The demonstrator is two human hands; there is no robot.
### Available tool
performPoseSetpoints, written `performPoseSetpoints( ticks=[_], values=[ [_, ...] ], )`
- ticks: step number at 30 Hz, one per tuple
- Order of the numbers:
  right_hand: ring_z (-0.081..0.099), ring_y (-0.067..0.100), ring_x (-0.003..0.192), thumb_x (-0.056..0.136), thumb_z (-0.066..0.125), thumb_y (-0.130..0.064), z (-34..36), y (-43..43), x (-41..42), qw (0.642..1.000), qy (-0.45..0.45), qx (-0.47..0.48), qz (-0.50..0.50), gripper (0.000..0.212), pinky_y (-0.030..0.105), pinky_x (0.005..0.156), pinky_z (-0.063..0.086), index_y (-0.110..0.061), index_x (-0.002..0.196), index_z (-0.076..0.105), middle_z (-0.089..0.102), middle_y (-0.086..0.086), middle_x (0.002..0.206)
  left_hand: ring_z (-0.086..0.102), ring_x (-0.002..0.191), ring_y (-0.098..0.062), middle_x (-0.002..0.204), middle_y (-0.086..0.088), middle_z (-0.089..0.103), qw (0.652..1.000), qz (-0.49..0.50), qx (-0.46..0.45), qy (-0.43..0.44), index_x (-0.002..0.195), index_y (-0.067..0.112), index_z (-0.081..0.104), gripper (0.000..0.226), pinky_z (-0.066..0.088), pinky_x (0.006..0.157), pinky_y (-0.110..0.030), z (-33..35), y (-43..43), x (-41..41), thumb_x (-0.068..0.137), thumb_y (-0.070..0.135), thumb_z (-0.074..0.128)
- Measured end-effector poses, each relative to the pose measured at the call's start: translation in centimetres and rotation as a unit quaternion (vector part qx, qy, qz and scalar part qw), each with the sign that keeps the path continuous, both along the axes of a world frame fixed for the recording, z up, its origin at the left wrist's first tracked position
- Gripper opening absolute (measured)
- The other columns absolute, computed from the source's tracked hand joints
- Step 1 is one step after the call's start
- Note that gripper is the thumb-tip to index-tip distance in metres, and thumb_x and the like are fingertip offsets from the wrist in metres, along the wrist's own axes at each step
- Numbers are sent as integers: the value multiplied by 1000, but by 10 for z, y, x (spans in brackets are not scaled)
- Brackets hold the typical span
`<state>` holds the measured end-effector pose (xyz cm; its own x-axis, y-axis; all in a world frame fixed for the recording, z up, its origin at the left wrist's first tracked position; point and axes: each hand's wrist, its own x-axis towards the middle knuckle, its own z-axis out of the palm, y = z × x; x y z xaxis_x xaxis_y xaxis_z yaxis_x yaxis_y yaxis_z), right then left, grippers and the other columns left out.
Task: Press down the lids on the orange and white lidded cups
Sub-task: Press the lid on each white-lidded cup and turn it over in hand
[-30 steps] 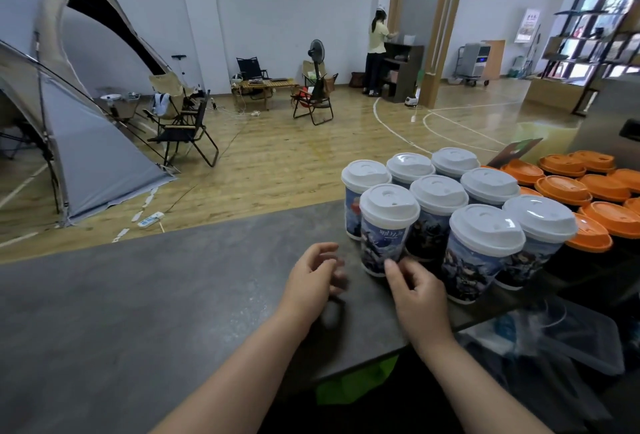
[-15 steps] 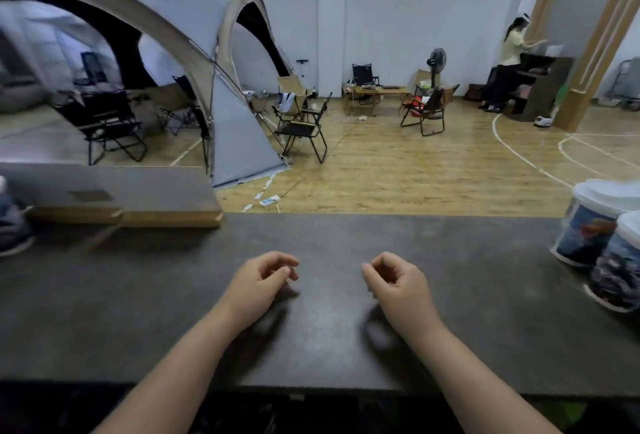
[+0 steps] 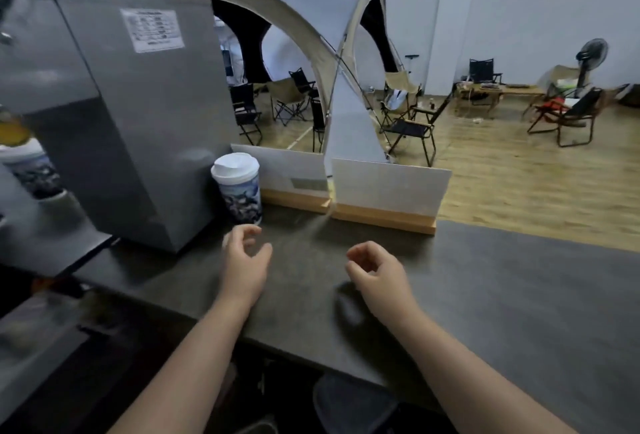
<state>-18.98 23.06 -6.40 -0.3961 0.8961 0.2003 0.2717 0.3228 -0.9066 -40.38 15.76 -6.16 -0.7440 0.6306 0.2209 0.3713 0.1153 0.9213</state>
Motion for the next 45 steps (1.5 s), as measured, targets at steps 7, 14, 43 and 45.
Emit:
performPoseSetpoints(
  ticks=[7, 14, 43, 45],
  values=[
    [62, 4, 73, 90, 67, -9, -11, -4, -68, 1000, 6, 13, -8, 23, 16, 68, 51, -29, 102, 63, 69, -7, 85, 45, 133, -28, 147, -13, 44, 998, 44, 3, -39, 146, 12, 33, 95, 38, 113, -42, 4, 55, -81, 71, 24, 88],
    [69, 18, 81, 93, 63, -3, -11, 1, -64, 998, 40, -21, -40, 25, 39, 76, 60, -26, 105, 63, 69, 0, 90, 57, 121, -26, 133, -2, 55, 997, 24, 59, -33, 138, 16, 32, 96, 46, 98, -31, -7, 87, -101, 64, 23, 93],
    [74, 14, 90, 82, 79, -21, -12, 3, 48, 984, 177, -26, 1, 54, 20, 68, 56, -20, 131, 56, 76, 0, 108, 69, 111, -25, 123, -3, 69, 891, -363, 112, -251, 140, 37, 47, 77, 60, 81, -36, -19, 41, 37, 74, 32, 85],
    [74, 19, 99, 82, 77, -19, -12, 1, 48, 985, 173, -19, 4, 57, 26, 79, 60, -18, 134, 54, 75, -1, 112, 68, 113, -24, 125, -1, 68, 891, -376, 112, -228, 140, 38, 48, 76, 58, 85, -32, -19, 41, 37, 74, 36, 86]
  ],
)
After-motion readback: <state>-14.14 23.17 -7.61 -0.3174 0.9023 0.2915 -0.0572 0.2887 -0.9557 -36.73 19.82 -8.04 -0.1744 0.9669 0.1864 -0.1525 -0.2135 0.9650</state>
